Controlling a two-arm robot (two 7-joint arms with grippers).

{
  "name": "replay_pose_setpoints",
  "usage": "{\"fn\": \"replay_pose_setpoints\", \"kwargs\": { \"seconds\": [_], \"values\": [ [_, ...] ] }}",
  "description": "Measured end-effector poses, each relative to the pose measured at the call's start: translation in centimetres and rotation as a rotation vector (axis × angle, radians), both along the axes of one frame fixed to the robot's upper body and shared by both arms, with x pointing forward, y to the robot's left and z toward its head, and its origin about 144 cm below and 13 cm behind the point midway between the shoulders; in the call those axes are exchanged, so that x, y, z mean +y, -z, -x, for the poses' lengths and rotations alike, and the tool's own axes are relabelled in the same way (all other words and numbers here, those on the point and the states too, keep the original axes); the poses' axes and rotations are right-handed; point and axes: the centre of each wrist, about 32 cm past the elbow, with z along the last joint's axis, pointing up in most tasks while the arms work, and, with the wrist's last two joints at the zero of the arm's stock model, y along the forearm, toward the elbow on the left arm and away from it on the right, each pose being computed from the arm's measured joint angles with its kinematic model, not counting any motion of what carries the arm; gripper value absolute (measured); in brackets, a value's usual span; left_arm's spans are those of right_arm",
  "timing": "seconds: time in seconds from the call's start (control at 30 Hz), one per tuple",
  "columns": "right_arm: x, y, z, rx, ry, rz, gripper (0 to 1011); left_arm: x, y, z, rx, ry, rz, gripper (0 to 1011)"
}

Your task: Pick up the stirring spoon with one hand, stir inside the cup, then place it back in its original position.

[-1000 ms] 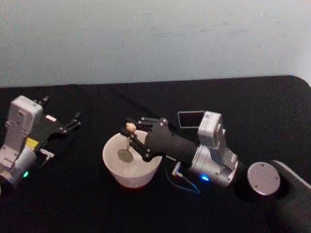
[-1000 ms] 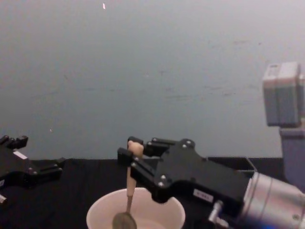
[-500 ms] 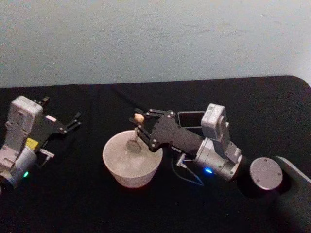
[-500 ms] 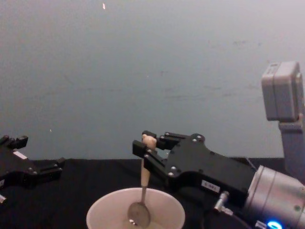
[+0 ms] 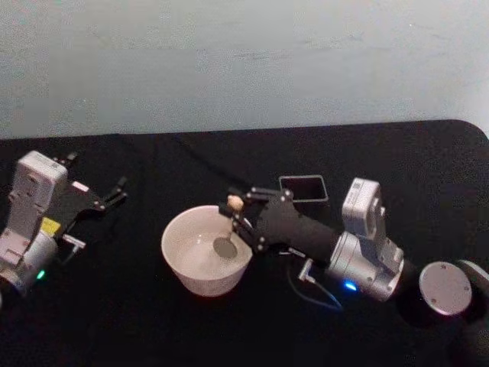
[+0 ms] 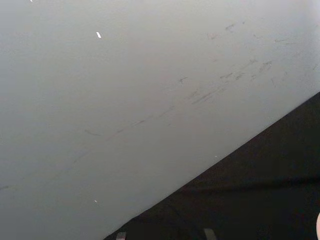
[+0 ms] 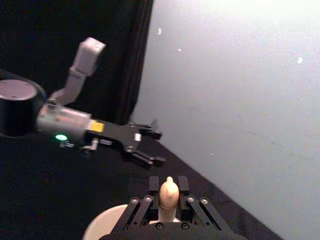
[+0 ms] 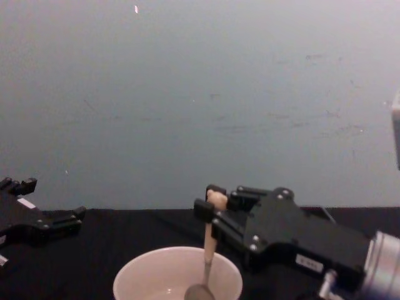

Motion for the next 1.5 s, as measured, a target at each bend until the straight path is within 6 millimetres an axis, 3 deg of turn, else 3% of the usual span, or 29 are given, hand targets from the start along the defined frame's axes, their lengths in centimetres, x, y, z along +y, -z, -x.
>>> {"fn": "replay_pose_setpoints", "kwargs": {
  "seconds": [0.4, 0.83, 1.5],
  "values": [
    [1.4, 0.1, 1.4, 0.024, -0.082, -0.011, 214, 0.0, 0.0, 0.0, 0.000, 0.000, 0.000, 1001],
    [3.4, 0.0, -0.7, 0.021, -0.018, -0.027, 214, 0.0, 0.0, 0.0, 0.000, 0.000, 0.000, 1001],
    [2.6, -0.1, -1.6, 0.020, 0.052, -0.025, 214, 0.0, 0.0, 0.0, 0.000, 0.000, 0.000, 1001]
  ]
}}
